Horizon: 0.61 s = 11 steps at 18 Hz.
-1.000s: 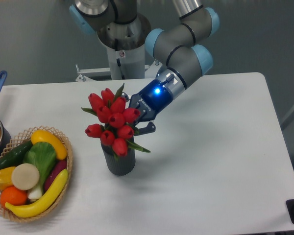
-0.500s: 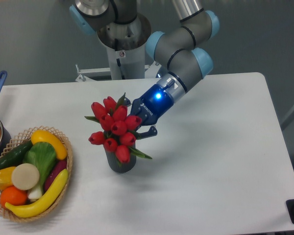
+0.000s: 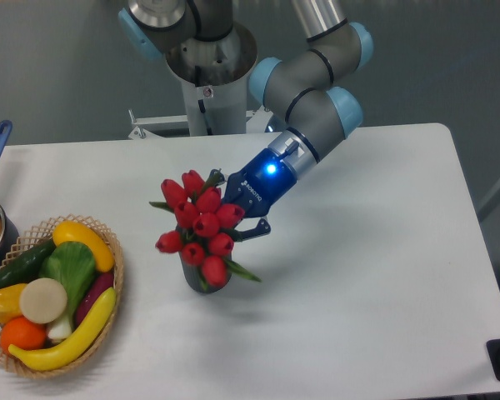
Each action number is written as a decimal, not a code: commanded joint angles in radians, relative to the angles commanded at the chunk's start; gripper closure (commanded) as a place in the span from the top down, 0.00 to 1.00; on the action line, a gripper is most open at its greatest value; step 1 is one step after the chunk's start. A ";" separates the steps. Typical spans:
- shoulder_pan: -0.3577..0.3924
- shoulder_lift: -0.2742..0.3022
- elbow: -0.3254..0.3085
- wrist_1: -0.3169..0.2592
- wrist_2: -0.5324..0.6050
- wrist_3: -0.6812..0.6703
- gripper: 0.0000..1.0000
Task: Insert the flowers into the vase
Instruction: 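Push the tulip bunch further down into the vase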
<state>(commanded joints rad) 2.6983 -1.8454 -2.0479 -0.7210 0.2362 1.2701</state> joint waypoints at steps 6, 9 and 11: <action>0.015 0.002 0.006 -0.002 0.006 0.021 1.00; 0.017 0.008 0.009 0.000 0.041 0.026 1.00; 0.017 0.026 0.009 0.000 0.095 0.044 1.00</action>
<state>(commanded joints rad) 2.7151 -1.8194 -2.0387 -0.7210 0.3310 1.3145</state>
